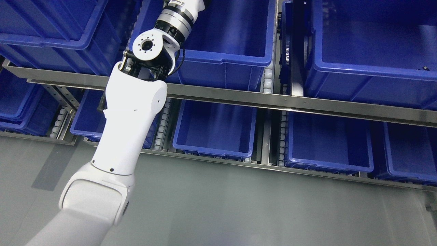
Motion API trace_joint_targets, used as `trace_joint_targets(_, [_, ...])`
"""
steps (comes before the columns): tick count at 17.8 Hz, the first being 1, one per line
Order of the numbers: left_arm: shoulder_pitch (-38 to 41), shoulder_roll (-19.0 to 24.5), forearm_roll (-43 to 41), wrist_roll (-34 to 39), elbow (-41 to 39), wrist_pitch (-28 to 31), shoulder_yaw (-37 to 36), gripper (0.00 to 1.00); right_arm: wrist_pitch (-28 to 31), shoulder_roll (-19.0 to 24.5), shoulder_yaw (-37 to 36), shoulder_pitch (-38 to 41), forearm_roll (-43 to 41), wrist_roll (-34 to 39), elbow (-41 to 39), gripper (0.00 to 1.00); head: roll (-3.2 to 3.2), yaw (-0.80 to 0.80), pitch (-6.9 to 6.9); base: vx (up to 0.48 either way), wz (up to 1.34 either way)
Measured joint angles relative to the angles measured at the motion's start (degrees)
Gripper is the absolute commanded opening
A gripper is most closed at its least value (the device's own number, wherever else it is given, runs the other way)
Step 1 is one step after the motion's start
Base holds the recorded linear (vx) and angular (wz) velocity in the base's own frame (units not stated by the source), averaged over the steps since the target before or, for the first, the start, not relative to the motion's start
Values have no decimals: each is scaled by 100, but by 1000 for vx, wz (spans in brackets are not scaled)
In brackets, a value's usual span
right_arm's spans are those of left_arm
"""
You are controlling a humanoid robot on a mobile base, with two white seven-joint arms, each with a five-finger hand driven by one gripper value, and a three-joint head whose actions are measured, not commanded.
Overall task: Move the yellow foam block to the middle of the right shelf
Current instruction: 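Lower the cube into the blue bin and open the left hand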
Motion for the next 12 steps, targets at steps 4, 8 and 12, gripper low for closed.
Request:
trace_joint_targets(4, [-221, 0, 83, 33, 690, 153, -35, 64, 0, 0, 0, 0, 0, 0, 0, 100, 0, 0, 0, 38, 44])
trace_joint_targets(8, [-336, 0, 114, 40, 1262, 473, -68, 82, 0, 0, 0, 0, 0, 0, 0, 100, 0, 0, 0, 35, 6])
trace_joint_targets(12, [-388, 0, 76, 52, 1671, 604, -147, 100, 0, 0, 0, 0, 0, 0, 0, 100, 0, 0, 0, 43, 32])
